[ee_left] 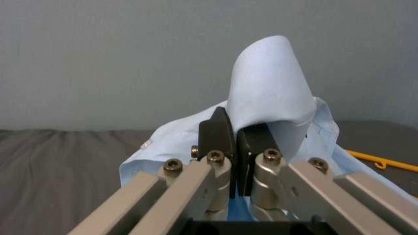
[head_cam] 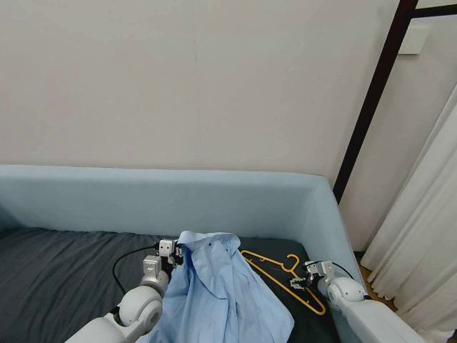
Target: Pick up the clothes from the sofa and hang them on the clothes hanger.
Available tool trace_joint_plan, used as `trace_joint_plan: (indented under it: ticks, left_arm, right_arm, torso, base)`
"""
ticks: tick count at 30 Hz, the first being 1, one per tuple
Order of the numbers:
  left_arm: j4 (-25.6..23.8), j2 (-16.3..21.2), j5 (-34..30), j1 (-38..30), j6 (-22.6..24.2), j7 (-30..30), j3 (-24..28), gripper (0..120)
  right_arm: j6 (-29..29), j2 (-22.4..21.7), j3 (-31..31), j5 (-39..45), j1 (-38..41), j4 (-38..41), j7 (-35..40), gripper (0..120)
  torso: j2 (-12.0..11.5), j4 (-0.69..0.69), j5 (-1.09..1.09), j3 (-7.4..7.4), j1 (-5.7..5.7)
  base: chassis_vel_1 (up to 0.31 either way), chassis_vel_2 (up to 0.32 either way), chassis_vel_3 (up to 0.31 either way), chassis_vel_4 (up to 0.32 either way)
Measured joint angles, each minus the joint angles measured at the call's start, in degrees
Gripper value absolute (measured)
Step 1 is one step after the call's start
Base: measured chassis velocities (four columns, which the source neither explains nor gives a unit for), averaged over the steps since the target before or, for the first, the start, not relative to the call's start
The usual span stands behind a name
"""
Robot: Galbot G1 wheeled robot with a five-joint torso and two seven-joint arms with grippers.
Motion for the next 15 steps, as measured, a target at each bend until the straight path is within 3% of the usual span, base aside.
trace_joint_plan:
  ticks: [15]
  left_arm:
    - [-0.71,0.42,-0.80,-0.43,0.24,0.05,0.56,0]
  right_arm:
    - [1.16,1.48,-0.25,-3.39,0.42,-2.92,-1.86,27]
  torso:
    - [0.00,0.00,0.00,0.00,0.00]
  base:
    - [0.000,0.000,0.000,0.000]
